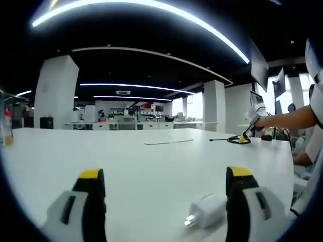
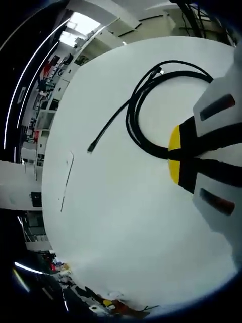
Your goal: Plug the desk Type‑C cable into the charger adapter.
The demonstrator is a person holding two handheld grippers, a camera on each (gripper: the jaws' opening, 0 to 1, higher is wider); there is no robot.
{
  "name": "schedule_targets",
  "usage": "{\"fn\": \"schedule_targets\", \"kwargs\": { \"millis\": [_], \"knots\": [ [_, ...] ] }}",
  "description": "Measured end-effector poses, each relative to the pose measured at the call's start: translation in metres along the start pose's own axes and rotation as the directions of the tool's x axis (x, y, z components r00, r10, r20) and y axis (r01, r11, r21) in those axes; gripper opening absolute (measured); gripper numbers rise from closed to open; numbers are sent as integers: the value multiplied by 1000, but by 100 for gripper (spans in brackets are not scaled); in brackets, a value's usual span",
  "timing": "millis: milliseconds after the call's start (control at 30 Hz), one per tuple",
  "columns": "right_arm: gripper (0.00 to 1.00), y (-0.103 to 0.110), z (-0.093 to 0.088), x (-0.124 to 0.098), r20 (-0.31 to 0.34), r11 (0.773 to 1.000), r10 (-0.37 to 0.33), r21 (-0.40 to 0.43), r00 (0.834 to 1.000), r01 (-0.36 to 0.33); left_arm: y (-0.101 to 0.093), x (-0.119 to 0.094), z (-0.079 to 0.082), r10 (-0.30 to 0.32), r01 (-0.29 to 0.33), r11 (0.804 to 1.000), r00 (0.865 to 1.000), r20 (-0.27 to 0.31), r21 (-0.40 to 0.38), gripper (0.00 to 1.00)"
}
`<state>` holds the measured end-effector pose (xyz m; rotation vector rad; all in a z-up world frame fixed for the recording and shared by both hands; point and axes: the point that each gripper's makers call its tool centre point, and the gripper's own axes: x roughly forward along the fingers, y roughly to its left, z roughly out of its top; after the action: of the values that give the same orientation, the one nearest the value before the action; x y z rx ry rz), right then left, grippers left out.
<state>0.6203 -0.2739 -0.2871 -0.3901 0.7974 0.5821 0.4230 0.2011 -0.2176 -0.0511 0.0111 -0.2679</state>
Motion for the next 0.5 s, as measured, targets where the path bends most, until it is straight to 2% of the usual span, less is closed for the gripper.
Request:
{"fn": "schedule_targets", "kwargs": {
  "millis": [267, 433, 500],
  "knots": [
    [2, 4, -1, -2, -7, 1000, 12, -8, 1000, -12, 1, -2, -2, 2, -2, 1000, 1000, -9, -10, 100],
    [2, 18, 1, -5, 0, 999, 27, -21, 1000, -27, 0, -2, -6, -2, 1, 1000, 1000, -17, -17, 100],
    [2, 31, 0, -7, 4, 999, 32, -23, 999, -31, 1, -2, -6, 0, -1, 1000, 1000, -17, -17, 100]
  ]
}}
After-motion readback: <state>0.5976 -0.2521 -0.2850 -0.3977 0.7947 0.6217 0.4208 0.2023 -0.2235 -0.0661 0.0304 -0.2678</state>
